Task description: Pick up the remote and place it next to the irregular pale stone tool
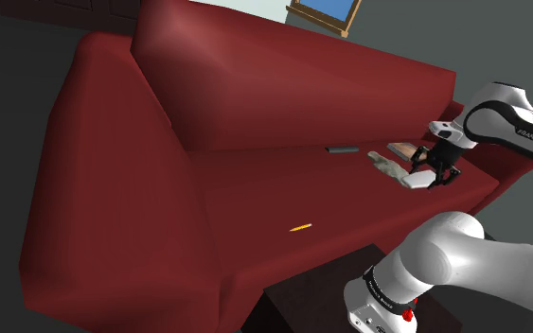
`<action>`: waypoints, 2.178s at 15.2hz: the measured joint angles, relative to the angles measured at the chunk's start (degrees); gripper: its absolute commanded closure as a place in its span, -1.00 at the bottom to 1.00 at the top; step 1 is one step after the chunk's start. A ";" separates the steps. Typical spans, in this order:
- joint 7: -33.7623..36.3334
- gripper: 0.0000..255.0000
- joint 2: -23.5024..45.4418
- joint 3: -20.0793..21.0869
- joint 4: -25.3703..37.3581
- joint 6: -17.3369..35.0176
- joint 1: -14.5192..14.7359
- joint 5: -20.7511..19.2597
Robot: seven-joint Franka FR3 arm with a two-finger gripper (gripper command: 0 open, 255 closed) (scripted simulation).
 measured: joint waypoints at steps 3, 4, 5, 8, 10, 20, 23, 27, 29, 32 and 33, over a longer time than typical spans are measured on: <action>-4.76 1.00 1.17 -4.40 3.93 -0.27 -0.29 -2.73; -5.62 1.00 1.60 -5.49 4.73 -0.04 -0.13 -3.34; -6.10 1.00 1.73 -6.49 4.66 0.51 -0.21 -4.07; -6.24 1.00 2.00 -8.59 3.52 2.39 -0.26 -5.68; -6.17 1.00 2.10 -9.81 2.60 3.60 -0.36 -6.68; -4.70 1.00 3.27 -16.21 -2.27 10.36 -0.33 -11.94; -4.14 1.00 4.07 -18.53 -3.32 12.58 0.14 -13.67; -3.92 1.00 4.44 -19.80 -3.86 13.73 0.31 -14.64; -3.95 1.00 4.44 -19.89 -3.90 13.79 0.27 -14.73; -3.95 -1.00 4.44 -19.92 -3.92 13.81 0.26 -14.76; -3.95 -1.00 4.44 -19.92 -3.92 13.82 0.26 -14.76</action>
